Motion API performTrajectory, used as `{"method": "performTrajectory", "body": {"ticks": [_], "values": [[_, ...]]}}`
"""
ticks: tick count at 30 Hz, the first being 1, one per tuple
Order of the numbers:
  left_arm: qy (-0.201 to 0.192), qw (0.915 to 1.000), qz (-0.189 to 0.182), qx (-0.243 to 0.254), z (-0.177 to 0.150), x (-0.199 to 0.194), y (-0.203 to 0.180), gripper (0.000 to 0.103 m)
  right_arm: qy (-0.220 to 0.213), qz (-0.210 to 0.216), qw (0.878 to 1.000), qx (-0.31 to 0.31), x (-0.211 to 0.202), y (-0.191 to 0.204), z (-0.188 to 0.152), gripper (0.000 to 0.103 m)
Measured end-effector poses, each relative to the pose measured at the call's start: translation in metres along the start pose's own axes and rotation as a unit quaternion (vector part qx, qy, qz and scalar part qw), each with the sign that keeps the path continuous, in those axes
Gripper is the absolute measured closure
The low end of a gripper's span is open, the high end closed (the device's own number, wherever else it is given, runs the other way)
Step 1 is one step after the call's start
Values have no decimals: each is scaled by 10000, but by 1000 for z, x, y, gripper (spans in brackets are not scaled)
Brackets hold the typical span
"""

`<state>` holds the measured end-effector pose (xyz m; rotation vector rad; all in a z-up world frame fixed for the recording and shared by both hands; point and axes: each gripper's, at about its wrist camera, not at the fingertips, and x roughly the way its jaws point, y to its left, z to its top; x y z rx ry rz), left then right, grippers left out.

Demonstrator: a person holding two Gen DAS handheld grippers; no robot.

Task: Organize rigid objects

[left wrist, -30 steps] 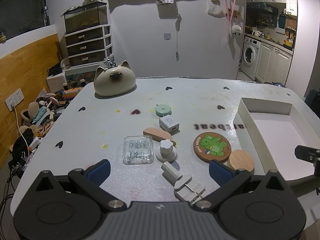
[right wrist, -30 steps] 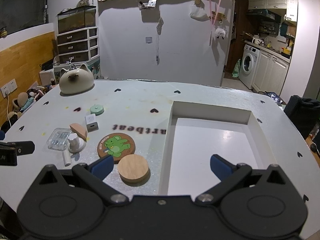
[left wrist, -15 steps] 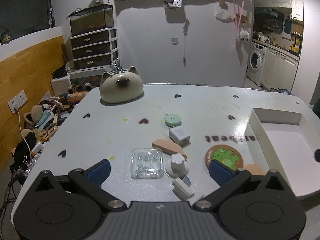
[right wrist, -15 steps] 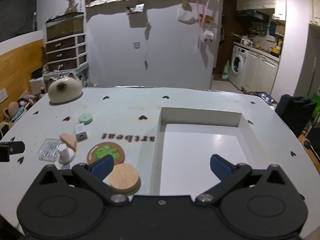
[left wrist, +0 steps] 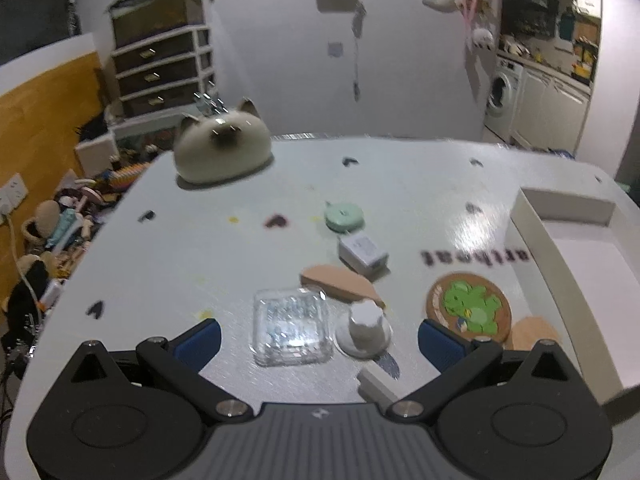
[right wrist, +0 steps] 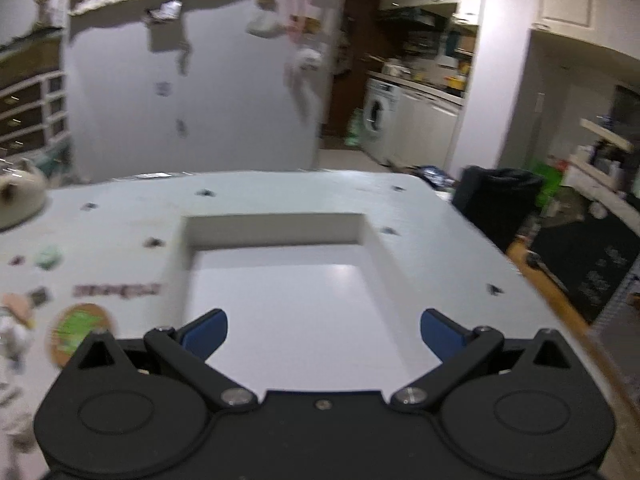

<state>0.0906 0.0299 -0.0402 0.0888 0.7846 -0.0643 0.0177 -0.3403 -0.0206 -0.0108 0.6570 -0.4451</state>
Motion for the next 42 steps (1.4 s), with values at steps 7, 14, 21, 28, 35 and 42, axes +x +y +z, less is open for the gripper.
{"method": "performTrajectory", "body": {"ticks": [7,14,21,28,35,42], "values": [[502,9974,-435,265,-18,18,-27,0,480,-677,9965,-49,42,-52,-2,0],[829,9935,-705,346,-34,29,-58,0,958,-271,9950,37,85,-92,-4,0],[1092,9924,-401,413,-50,43,-74,6,1322,425,9899,-282,122,-89,-10,22],[1102,9934,-234,214,-60,48,-76,15,1527,833,9836,-485,150,-91,-14,56],[1077,9940,-153,147,-63,46,-77,23,1596,1059,9801,-516,158,-102,-10,92],[1062,9941,-142,181,-61,48,-80,31,1657,1150,9780,-524,160,-105,-10,96]]}}
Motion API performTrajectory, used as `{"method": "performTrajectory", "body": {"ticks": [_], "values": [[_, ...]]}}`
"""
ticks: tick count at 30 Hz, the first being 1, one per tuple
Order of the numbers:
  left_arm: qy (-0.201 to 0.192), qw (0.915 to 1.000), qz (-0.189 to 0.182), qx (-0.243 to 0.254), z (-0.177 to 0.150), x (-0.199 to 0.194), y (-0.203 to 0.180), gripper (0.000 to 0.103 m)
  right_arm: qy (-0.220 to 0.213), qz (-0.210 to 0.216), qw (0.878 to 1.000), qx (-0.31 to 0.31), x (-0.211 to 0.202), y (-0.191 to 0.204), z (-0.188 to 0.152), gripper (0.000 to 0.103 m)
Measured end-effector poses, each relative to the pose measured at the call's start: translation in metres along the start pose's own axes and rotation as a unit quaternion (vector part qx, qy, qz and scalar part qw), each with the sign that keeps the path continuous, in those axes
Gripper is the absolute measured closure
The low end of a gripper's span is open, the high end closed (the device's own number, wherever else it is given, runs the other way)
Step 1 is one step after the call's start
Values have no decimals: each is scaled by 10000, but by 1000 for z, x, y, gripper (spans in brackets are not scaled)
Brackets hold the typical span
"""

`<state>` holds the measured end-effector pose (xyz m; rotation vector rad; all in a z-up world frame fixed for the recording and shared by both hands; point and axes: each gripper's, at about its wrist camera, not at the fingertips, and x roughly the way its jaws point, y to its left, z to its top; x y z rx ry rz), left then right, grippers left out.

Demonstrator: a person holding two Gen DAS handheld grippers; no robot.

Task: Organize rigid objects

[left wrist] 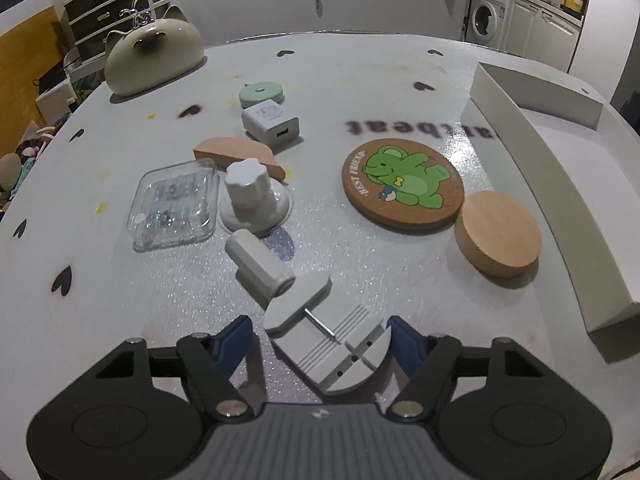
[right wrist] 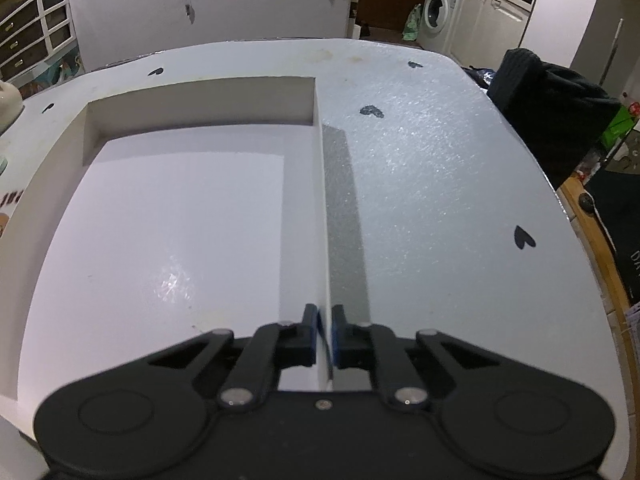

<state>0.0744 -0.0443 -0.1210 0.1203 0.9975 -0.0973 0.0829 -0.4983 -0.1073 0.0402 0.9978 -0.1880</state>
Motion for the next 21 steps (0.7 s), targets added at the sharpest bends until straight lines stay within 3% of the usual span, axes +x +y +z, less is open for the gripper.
{"method": "performTrajectory", "body": {"ticks": [3,13,21], "values": [[-27,10000,-63,29,1,0,0,38,-9,2,10000,87,0,-1,0,96],[-132,9998,-113,-127,5,-4,1,38,34,28,9999,163,1,-4,1,96],[29,9998,-66,-181,5,0,0,37,80,36,9998,178,2,-5,3,96]]}}
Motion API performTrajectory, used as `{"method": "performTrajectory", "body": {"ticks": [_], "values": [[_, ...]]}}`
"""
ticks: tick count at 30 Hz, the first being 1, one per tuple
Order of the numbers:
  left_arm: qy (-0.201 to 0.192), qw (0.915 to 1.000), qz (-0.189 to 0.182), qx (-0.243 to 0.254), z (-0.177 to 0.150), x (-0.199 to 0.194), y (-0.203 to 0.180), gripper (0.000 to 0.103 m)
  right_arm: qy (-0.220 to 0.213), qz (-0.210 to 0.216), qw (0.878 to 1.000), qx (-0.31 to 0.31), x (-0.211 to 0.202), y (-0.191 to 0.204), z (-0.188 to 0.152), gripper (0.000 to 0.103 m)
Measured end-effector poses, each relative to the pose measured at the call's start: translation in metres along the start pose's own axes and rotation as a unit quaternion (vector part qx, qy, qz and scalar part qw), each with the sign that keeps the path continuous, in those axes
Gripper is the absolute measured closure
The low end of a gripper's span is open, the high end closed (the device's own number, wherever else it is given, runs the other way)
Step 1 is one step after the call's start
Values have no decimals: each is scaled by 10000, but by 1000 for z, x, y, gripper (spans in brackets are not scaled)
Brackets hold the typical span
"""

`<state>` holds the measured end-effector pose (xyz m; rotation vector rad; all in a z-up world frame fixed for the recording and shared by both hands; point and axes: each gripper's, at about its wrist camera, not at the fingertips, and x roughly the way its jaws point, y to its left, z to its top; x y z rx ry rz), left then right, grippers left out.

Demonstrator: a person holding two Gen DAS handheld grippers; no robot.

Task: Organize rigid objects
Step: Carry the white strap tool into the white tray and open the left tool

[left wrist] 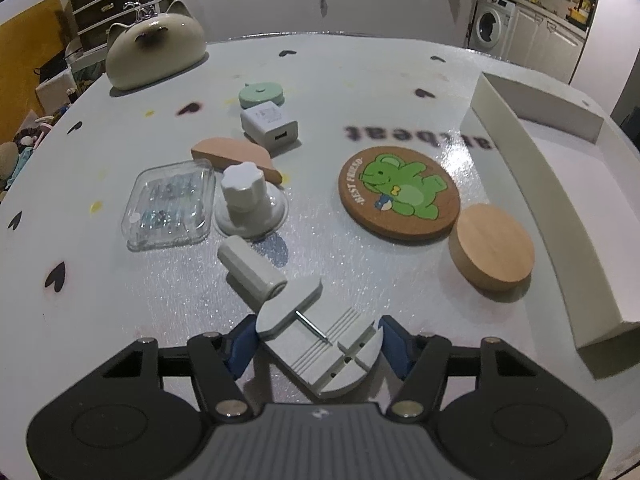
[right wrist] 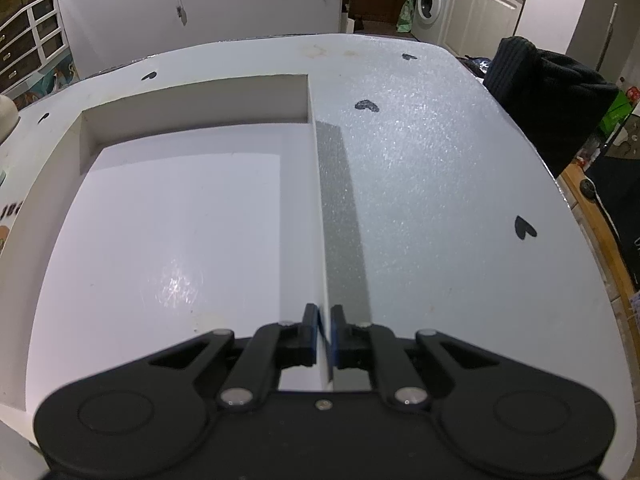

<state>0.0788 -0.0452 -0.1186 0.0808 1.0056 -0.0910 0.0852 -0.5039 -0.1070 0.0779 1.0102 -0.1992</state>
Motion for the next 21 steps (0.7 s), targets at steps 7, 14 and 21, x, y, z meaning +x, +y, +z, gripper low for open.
{"method": "performTrajectory", "body": {"ticks": [7,14,21], "values": [[-81,9996,78,251,4,1,-1,32,-13,10,10000,3,1,0,-1,96],[-109,9999,-113,21,5,0,3,38,-12,29,10000,11,1,-1,-1,96],[-458,9985,-250,-149,23,-23,1,38,-10,33,10000,0,1,-1,-1,96]]}}
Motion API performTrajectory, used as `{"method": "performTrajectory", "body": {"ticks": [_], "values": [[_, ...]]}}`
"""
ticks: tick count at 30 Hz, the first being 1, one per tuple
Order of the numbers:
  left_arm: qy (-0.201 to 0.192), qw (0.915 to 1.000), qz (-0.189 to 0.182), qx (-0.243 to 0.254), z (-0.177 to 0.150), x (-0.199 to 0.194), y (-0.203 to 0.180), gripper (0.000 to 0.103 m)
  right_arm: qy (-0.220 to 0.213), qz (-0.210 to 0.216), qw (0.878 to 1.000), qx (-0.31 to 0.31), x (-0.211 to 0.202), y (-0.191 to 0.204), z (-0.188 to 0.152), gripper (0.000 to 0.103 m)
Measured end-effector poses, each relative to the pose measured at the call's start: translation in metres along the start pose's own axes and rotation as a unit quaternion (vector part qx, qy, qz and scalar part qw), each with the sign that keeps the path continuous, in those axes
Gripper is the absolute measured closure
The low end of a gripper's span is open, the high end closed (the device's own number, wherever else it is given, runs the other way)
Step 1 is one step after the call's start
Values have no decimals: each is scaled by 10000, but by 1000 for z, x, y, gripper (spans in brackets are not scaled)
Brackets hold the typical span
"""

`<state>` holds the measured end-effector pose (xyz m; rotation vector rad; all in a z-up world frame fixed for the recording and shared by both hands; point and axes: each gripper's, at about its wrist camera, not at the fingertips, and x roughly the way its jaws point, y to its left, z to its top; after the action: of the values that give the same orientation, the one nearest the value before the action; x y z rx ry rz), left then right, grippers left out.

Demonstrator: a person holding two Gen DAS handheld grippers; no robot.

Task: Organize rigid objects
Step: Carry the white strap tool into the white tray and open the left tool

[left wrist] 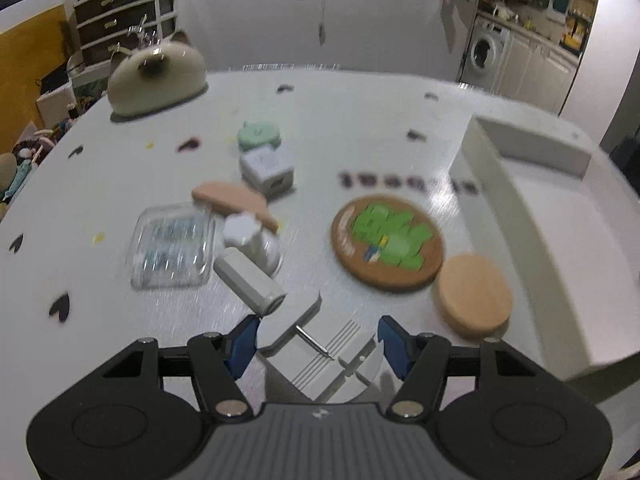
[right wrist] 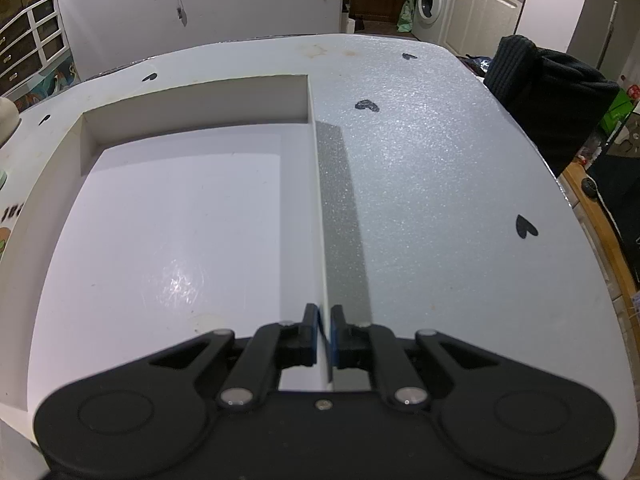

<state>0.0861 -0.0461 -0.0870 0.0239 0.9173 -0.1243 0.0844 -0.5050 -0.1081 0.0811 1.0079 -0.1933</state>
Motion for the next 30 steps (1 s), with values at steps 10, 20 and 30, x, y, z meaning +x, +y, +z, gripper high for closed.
{"method": "performTrajectory", "body": {"ticks": [10,20,30], "values": [[-428,9861,-1468,647,53,-11,-66,38,-4,50,10000,58,0,-1,-1,97],[2,9434,-2402,2286,57,15,-178,38,41,21,10000,67,1,-1,1,96],[482,9211,-2055,3270,29,50,-227,38,310,4,9995,-6,6,0,8,97]]}}
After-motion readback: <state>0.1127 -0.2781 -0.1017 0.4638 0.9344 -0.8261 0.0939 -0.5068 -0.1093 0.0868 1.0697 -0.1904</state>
